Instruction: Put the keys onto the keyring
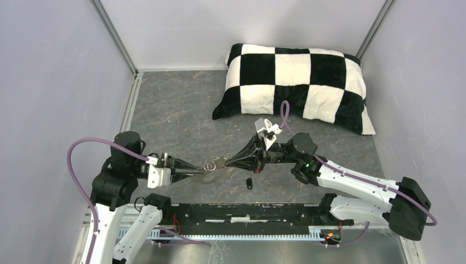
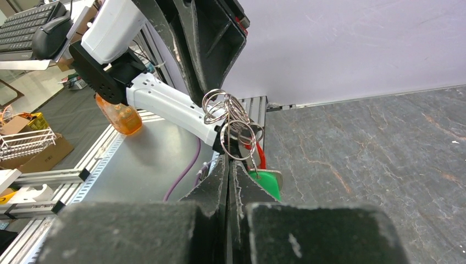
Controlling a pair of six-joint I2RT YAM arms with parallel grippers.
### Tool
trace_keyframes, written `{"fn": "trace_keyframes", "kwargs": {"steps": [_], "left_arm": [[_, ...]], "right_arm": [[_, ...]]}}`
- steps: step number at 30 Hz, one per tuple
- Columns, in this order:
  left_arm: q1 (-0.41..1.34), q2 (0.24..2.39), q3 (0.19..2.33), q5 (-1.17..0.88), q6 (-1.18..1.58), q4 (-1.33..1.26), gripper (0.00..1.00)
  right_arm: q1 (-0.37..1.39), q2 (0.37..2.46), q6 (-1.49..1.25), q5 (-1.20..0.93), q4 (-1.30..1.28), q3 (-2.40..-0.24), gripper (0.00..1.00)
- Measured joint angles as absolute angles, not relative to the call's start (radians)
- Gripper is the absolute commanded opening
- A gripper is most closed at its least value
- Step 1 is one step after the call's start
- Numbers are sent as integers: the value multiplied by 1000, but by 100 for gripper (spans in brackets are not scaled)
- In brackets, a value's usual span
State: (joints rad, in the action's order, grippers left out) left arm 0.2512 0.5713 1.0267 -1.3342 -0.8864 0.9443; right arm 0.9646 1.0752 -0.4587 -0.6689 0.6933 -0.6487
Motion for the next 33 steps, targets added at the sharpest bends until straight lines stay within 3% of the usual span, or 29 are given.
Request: {"fn": "trace_keyframes", "kwargs": {"steps": [9,19,33], "left_arm": [[251,476,942,-1256,-1130,933,27],[254,374,859,-1224,-1094,722,30],[255,392,859,-1217,-1092,677,33]], "right_arm": [[965,1075,-478,-672,694,-649,0],[962,1076,-509,-678,711,-653,0],[959,1082,-541,-681,740,-653,0]]}}
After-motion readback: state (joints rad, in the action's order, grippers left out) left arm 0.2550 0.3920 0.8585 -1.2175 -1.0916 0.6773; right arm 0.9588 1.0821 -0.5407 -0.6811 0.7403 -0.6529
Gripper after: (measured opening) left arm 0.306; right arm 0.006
